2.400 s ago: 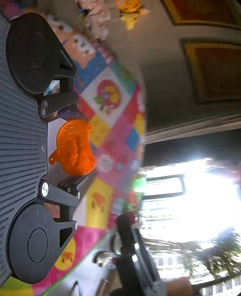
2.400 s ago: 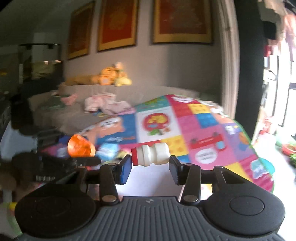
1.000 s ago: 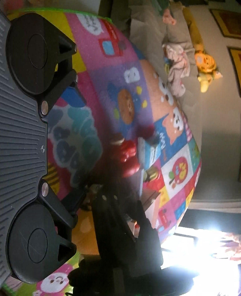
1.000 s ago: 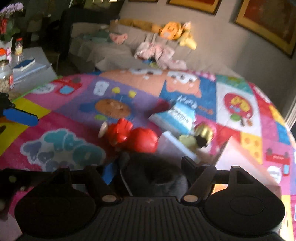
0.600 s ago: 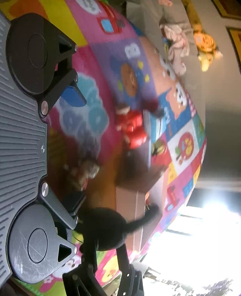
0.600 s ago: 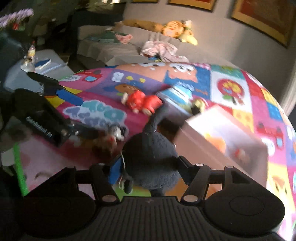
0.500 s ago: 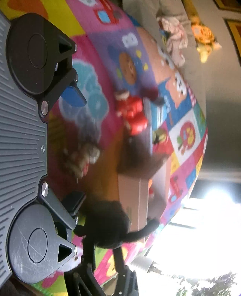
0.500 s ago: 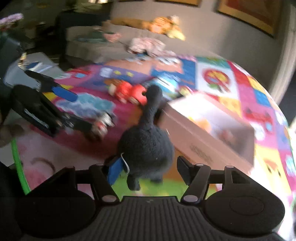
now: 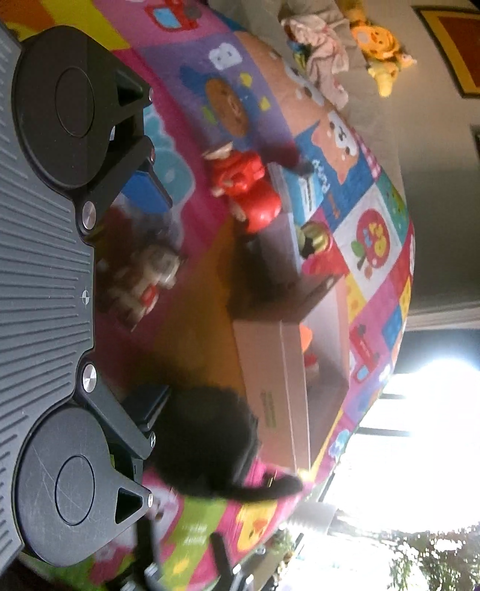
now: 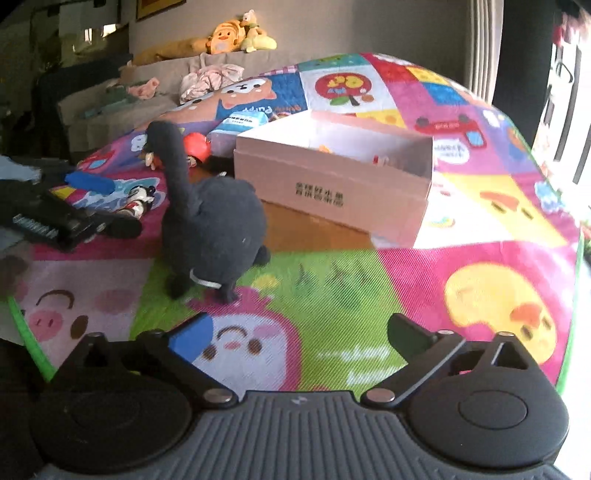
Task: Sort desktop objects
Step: 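Lift the plush cat with the right gripper while the left grasps the small figurine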
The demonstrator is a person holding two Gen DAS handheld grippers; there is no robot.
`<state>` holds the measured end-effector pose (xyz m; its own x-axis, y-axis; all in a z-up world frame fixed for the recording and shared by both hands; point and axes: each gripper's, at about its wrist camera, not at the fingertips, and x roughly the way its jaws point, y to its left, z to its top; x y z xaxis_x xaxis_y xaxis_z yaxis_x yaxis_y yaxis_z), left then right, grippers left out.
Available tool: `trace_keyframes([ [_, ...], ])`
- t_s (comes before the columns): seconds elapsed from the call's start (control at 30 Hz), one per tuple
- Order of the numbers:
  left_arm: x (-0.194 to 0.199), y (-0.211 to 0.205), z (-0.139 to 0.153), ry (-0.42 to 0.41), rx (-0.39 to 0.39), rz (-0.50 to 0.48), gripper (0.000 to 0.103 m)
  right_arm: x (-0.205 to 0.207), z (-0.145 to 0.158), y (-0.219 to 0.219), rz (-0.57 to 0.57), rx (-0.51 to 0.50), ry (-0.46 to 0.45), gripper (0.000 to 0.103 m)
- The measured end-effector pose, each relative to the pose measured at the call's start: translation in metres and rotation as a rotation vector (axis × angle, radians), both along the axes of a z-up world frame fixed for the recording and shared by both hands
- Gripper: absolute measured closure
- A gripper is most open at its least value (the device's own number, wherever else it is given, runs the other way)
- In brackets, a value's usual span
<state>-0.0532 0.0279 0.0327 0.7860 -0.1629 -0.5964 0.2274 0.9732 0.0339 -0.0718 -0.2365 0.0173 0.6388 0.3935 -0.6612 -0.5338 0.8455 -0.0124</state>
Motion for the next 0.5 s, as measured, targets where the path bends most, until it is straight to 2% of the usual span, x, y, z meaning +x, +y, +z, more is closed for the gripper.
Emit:
trace_keyframes([
  [0.07,0.011,0.001,-0.003,0.005,0.010,-0.007,0.002,0.001,-0.006,0.002,0.016,0.015,0.047,0.000],
  [0.2,0.019,-0.002,-0.012,0.046,0.007,-0.075,0.002,-0.003,-0.010,0.003,0.000,0.027,0.036,0.000],
  [0.4,-0.011,-0.016,-0.014,0.099,-0.058,-0.265,0.002,0.000,-0.007,0.000,0.001,0.049,0.062,0.000],
  [0.5,-0.026,-0.024,-0.012,0.073,-0.015,-0.287,0.002,-0.003,-0.010,0.003,0.015,0.022,0.029,0.000],
])
